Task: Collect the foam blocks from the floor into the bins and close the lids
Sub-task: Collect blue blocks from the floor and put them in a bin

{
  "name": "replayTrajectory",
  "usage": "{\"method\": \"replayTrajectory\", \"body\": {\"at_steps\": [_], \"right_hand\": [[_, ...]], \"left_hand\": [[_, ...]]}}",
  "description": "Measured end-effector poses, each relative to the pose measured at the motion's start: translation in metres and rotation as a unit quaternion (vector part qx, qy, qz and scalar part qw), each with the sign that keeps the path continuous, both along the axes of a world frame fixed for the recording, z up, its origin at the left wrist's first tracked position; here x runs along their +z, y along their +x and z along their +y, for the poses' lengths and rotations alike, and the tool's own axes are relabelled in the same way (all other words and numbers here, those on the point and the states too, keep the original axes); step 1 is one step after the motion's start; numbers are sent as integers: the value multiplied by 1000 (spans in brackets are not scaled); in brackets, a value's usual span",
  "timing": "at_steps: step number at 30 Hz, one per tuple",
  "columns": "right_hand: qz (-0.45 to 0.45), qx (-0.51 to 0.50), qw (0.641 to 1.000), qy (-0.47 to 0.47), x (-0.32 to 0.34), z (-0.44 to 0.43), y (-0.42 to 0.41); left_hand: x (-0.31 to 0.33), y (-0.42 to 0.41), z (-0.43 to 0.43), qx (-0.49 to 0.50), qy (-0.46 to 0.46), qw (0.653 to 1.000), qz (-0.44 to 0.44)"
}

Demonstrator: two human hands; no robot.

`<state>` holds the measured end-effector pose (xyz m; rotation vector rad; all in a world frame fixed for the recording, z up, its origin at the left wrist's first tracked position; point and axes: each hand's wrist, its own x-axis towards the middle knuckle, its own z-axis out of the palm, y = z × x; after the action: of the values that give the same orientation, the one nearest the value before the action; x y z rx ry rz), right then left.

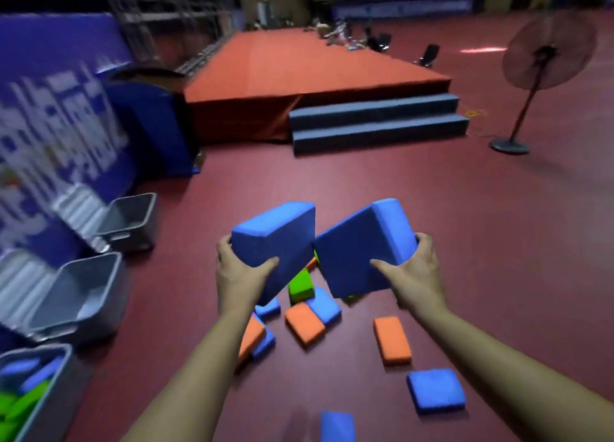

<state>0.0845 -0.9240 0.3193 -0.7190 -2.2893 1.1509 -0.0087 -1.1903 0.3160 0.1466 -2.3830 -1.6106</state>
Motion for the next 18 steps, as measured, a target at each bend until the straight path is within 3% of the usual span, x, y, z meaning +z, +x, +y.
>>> {"method": "replayTrajectory", "body": {"at_steps": [8,18], "right_hand": [[25,194,981,7,22,-220,-82],[37,397,917,14,19,-566,-124]], "left_hand": [[7,30,-238,208,3,978,2],[-11,105,-570,401,-4,916,-8]]}}
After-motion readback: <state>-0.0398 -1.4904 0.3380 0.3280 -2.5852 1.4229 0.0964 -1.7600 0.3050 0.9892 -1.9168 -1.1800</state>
